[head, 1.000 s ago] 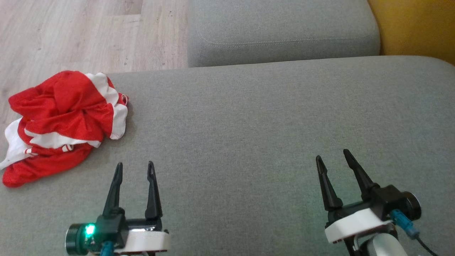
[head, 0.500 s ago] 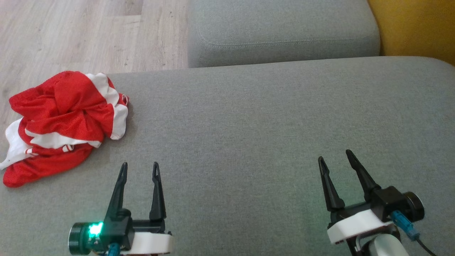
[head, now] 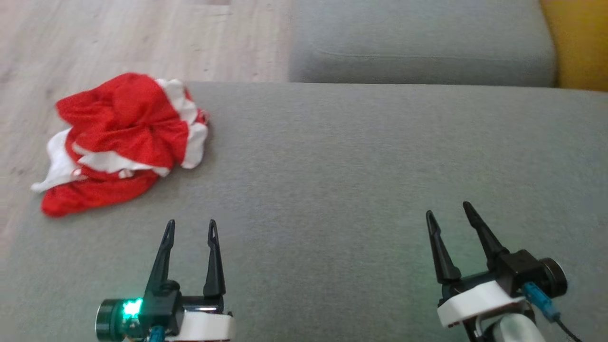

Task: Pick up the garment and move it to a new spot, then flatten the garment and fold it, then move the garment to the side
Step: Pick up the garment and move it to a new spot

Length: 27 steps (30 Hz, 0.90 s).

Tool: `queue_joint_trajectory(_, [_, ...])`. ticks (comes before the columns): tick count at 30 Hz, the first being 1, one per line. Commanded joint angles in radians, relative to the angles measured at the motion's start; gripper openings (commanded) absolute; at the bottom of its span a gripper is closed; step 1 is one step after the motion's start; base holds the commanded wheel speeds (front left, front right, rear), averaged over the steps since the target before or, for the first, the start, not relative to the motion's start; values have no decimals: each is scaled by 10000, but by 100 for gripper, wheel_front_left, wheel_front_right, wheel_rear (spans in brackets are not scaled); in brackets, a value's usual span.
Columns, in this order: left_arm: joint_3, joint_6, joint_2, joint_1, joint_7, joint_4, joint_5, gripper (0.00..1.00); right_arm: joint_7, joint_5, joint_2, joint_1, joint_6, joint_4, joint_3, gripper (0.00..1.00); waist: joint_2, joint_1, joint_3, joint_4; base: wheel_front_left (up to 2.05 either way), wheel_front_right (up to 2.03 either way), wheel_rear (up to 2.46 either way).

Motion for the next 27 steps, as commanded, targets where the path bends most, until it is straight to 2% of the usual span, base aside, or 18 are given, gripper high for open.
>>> queue_joint_trajectory(1, [273, 46, 43, -303, -93, -284, 9, 100, -111, -6, -91, -203, -7, -291, 269, 100, 0, 0, 10, 454, 0, 0, 0])
queue_joint_trajectory(15, [552, 20, 43, -144, -93, -412, 94, 100, -111, 124, -91, -167, -7, -248, 368, 100, 0, 0, 66, 2900, 0, 0, 0])
queue_joint_trajectory(21, [745, 60, 43, -135, -93, -483, 28, 100, -111, 50, -91, -159, -7, -292, 246, 100, 0, 0, 180, 3445, 0, 0, 0])
queue_joint_trajectory(27, [1214, 264, 43, -534, -93, -877, 25, 100, -111, -388, -91, -400, -7, -333, -175, 100, 0, 0, 826, 3515, 0, 0, 0])
